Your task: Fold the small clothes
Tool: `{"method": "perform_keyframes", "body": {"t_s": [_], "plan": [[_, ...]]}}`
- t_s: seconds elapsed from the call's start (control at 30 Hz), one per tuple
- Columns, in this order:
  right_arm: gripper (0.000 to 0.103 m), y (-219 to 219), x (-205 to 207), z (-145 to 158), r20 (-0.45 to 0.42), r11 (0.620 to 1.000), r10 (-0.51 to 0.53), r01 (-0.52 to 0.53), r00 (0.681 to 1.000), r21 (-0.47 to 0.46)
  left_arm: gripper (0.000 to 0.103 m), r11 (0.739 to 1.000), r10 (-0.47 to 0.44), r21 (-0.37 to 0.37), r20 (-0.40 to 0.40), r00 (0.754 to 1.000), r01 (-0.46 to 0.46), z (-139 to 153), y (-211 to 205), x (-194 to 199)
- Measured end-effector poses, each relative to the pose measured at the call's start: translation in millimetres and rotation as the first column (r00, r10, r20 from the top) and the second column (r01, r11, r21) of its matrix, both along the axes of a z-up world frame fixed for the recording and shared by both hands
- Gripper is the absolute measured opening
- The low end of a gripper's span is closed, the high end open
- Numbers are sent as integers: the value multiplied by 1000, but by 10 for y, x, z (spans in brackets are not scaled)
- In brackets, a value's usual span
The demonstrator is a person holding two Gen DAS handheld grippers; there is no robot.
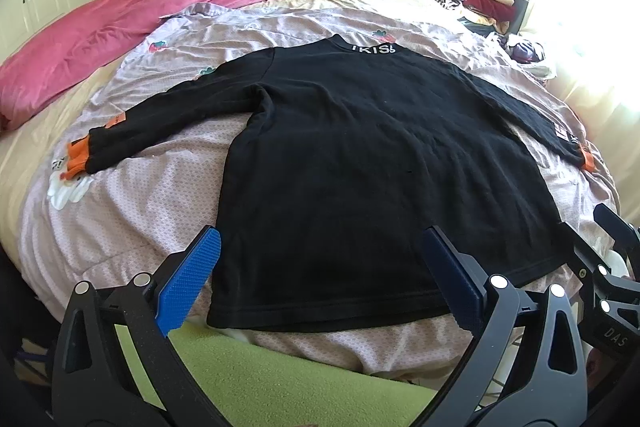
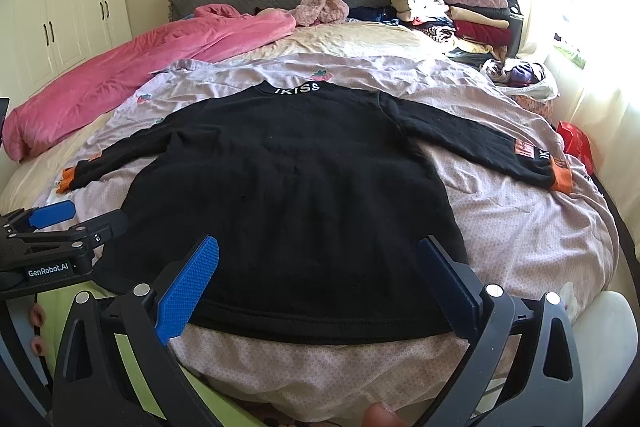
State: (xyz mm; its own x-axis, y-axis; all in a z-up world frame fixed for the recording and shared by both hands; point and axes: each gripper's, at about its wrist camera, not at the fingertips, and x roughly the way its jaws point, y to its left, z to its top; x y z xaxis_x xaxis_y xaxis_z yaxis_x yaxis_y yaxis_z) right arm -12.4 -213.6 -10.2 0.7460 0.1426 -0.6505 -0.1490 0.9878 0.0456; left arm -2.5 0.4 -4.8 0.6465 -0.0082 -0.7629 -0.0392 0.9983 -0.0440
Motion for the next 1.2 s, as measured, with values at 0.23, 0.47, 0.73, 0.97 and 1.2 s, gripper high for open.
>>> {"method": "perform_keyframes", "body": {"t_s": [0.23, 0.47, 0.73, 0.97, 1.2], "plan": [[99, -2, 10, -12, -2, 1000, -2, 2, 1000, 4, 94, 1000, -2, -7, -5, 1000, 2, -6, 4, 6], [99, -18, 1, -23, -1, 1000, 2, -2, 1000, 3, 94, 1000, 4, -8, 0, 1000, -4, -4, 7, 6], [99, -20, 2, -34, -2, 1000, 4, -4, 1000, 2, 94, 1000, 6, -6, -1, 1000, -6, -4, 10, 7], [99, -25, 11, -38, -4, 1000, 2, -2, 1000, 3, 94, 1000, 9, -4, -5, 1000, -9, -1, 14, 20], [99, -21, 13, -37, -4, 1000, 4, -4, 1000, 2, 94, 1000, 9, -2, -6, 1000, -9, -2, 20, 29]]}}
